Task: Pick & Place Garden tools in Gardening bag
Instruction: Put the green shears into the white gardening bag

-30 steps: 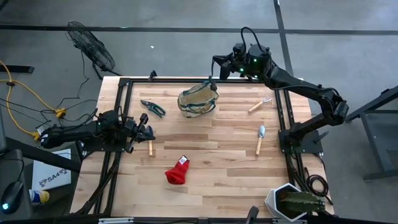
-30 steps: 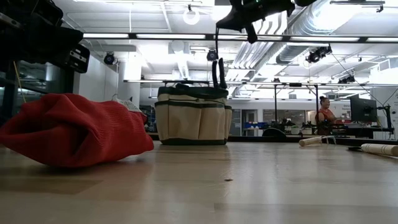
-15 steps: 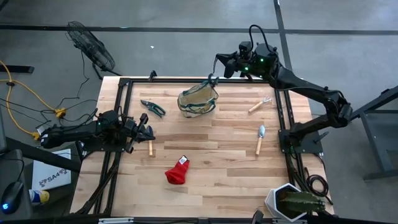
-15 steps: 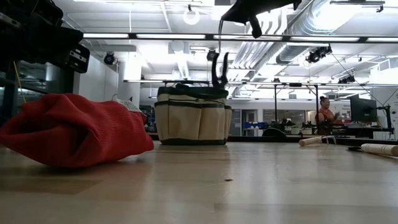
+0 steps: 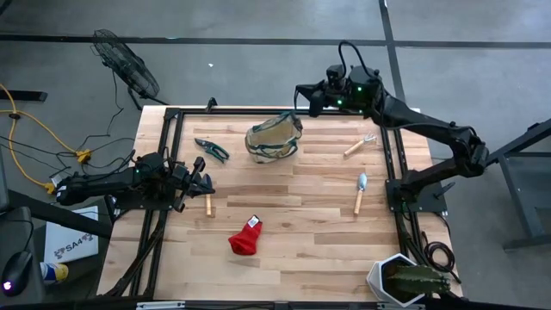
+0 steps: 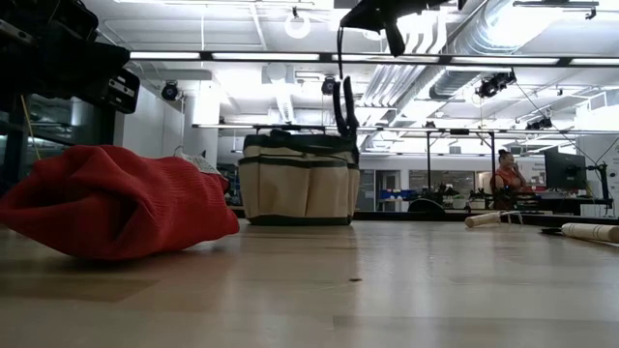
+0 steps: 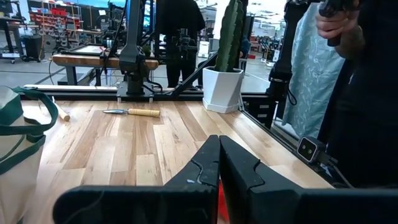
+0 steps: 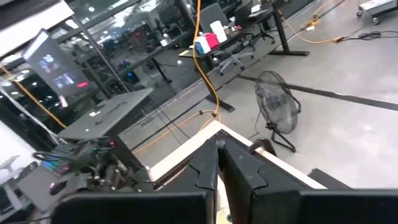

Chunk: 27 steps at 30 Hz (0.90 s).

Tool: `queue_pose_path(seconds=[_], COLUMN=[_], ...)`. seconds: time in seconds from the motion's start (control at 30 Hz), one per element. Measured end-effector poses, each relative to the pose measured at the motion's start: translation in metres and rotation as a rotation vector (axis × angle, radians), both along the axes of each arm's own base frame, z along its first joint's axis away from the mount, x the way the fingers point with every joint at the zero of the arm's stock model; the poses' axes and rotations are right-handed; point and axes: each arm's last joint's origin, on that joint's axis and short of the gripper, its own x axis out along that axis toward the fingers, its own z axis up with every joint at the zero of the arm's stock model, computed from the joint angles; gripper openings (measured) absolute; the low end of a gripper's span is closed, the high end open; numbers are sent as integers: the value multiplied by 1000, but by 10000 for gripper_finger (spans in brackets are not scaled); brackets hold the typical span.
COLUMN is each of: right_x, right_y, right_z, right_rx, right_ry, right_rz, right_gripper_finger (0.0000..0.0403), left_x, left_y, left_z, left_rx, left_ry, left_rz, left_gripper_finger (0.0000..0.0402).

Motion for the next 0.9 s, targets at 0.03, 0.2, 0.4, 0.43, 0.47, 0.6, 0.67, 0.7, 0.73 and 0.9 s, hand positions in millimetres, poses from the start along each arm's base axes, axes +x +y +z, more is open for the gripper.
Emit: queue_pose_path(seconds=[0.03, 0.2, 0.4, 0.43, 0.47, 0.6, 0.67, 0.7, 0.73, 0.9], right_x=[1, 2, 2, 2, 2, 2, 2, 2, 2, 1], right_y=[1, 3, 3, 3, 4, 4, 4, 4, 4, 4], right_z=[0, 2, 5, 5, 5, 4, 2, 1, 0, -3], right_rx=[-2, -7, 2, 4, 5, 11, 19, 22, 25, 35], right_ry=[-4, -19, -55, -55, -54, -45, -28, -18, -8, 24], right_rz=[5, 12, 35, 36, 42, 54, 52, 48, 43, 29], right_gripper_finger=[4, 4, 4, 4, 4, 4, 4, 4, 4, 4], left_x=[0, 0, 0, 0, 0, 0, 0, 0, 0, 0], left_y=[0, 0, 0, 0, 0, 0, 0, 0, 0, 0], left_z=[0, 0, 0, 0, 0, 0, 0, 0, 0, 0], left_rx=[0, 0, 0, 0, 0, 0, 0, 0, 0, 0], left_ry=[0, 0, 0, 0, 0, 0, 0, 0, 0, 0], left_rz=[0, 0, -1, -1, -1, -1, -1, -1, -1, -5], left_gripper_finger=[0, 0, 0, 0, 0, 0, 0, 0, 0, 0])
